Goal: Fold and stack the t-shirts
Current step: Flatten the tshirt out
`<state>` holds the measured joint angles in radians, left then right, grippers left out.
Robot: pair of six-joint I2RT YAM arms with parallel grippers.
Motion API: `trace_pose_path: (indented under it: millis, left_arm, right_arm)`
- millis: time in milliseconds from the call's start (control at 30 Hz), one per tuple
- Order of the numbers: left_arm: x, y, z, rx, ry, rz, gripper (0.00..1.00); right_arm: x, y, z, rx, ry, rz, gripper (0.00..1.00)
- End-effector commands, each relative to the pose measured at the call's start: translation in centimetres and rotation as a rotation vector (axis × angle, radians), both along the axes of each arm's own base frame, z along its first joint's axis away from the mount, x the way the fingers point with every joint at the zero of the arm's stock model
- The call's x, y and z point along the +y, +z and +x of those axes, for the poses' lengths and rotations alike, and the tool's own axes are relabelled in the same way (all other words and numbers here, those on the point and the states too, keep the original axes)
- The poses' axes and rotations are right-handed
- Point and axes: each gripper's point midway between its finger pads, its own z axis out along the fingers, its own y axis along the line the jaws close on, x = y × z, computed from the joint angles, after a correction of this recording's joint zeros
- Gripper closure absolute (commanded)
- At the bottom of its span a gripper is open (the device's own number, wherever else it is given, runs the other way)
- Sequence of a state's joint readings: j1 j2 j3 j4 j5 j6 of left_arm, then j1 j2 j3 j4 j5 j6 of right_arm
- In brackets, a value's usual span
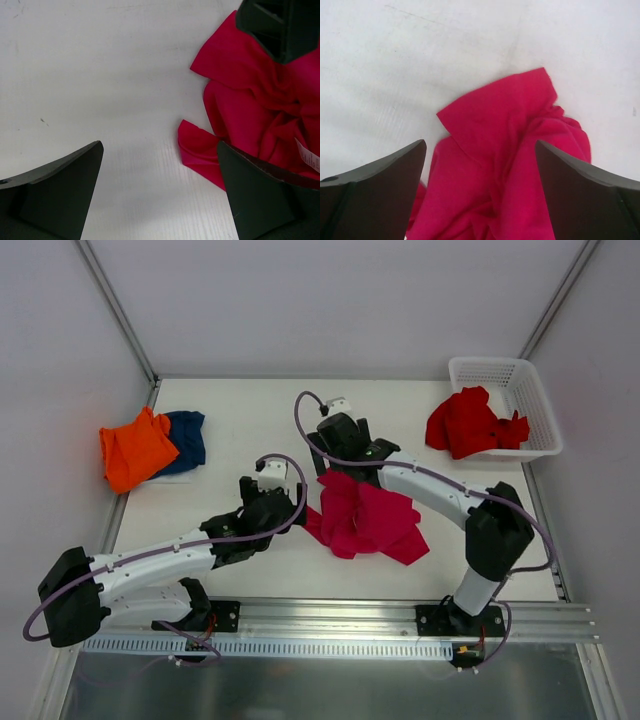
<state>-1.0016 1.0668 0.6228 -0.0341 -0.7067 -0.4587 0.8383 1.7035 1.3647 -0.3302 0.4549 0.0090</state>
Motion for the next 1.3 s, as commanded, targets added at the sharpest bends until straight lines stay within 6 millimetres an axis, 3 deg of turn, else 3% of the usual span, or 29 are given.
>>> trace_pose_path:
  millis: [0, 33, 100, 167, 200, 233, 533, 633, 667, 700, 733, 1033, 1267]
  left_arm:
    - [0.4, 0.3, -0.1, -0.018, 0.020, -0.013, 0.01]
    - [0.5, 0.2, -0.1, -0.017, 0.022, -0.010, 0.01]
    - [0.6, 0.2, -0.1, -0.017, 0.020, -0.007, 0.01]
    - [0.8, 0.3, -0.2, -0.021, 0.021, -0.003, 0.01]
    - [0.9, 0.3, -0.2, -0.021, 0.023, -0.001, 0.01]
    - [1.1, 0.4, -0.3, -0.026, 0.026, -0.005, 0.01]
    - [2.2, 0.9, -0.5, -0.052, 0.047, -0.024, 0.01]
    - [2.1, 0.8, -0.5, -0.050, 0.046, -0.018, 0.01]
    - [2.0, 0.8, -0.5, -0.050, 0.046, -0.018, 0.01]
    - [2.0, 0.8, -0.5, -0.049, 0.046, -0.015, 0.01]
    - [1.9, 0.7, -0.4, -0.045, 0.044, -0.014, 0.01]
    - [1.3, 0.5, -0.3, -0.030, 0.030, -0.008, 0.01]
    - [1.5, 0.7, -0.4, -0.036, 0.033, -0.016, 0.01]
  right_arm:
    - [0.7, -2.4, 0.4, 0.103, 0.048, -0.026, 0.07]
    - [1.0, -4.3, 0.7, 0.142, 0.053, -0.042, 0.08]
    - [1.2, -5.0, 1.5, 0.177, 0.041, -0.044, 0.14]
    - [0.7, -7.3, 1.7, 0.241, 0.004, -0.078, 0.22]
    - [1.0, -7.2, 2.1, 0.246, 0.000, -0.075, 0.23]
    - [0.8, -8.3, 2.1, 0.274, -0.010, -0.094, 0.24]
    - [0.0, -10.6, 2.0, 0.359, -0.061, -0.113, 0.42]
    - [0.0, -10.7, 2.1, 0.369, -0.066, -0.102, 0.62]
    - [0.1, -10.8, 2.0, 0.371, -0.065, -0.104, 0.83]
    - [-0.1, -10.7, 2.2, 0.363, -0.072, -0.108, 0.96]
    - [-0.2, -10.7, 2.3, 0.358, -0.080, -0.112, 1.00]
    - [-1.4, -8.3, 2.4, 0.325, -0.083, -0.097, 1.00]
    - [-1.1, -7.6, 2.4, 0.321, -0.063, -0.081, 0.97]
